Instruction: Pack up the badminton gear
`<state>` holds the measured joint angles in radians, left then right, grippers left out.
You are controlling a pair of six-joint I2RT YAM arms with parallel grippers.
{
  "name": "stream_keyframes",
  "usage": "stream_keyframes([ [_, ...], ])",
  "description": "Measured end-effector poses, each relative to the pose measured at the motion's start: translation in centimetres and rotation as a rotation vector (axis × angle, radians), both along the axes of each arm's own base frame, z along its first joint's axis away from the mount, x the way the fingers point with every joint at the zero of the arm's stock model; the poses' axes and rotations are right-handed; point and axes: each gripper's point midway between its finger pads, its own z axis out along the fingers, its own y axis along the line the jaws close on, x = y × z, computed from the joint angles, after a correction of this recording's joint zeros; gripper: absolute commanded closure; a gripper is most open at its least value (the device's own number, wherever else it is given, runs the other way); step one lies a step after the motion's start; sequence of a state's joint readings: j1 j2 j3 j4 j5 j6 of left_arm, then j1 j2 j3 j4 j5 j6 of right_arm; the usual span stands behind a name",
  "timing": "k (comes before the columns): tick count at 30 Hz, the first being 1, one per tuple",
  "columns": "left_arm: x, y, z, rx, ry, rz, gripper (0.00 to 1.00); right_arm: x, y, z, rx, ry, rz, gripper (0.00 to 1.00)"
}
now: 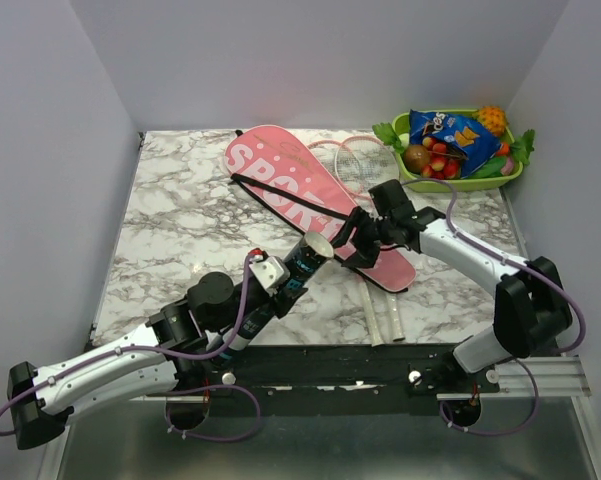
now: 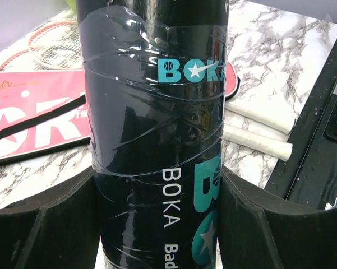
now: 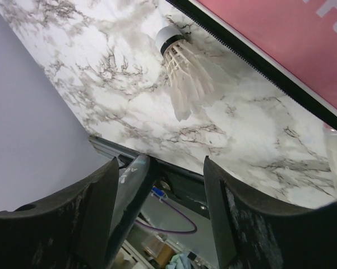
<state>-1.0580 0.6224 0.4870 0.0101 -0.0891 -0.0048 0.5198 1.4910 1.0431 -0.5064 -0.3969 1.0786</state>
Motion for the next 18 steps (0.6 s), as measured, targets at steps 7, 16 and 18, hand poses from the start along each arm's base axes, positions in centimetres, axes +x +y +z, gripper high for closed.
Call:
stream_keyframes([
  [7,-0.2,0.5,0.4,-0.017,-0.009,0.002,1.00,-0.8,2.5,-3.2,-0.016,0.097,0.010,0.30],
  [16,-0.4,1.0,0.7,-0.027,-0.016,0.006,1.00,-0.9,4.3,-5.8,-0.042,0.137,0.009,0.30],
  [18,-0.5,1.0,0.6,-0.025,-0.015,0.006,1.00,-0.4,4.5,-6.3,-0.053,0.134,-0.001,0.30],
])
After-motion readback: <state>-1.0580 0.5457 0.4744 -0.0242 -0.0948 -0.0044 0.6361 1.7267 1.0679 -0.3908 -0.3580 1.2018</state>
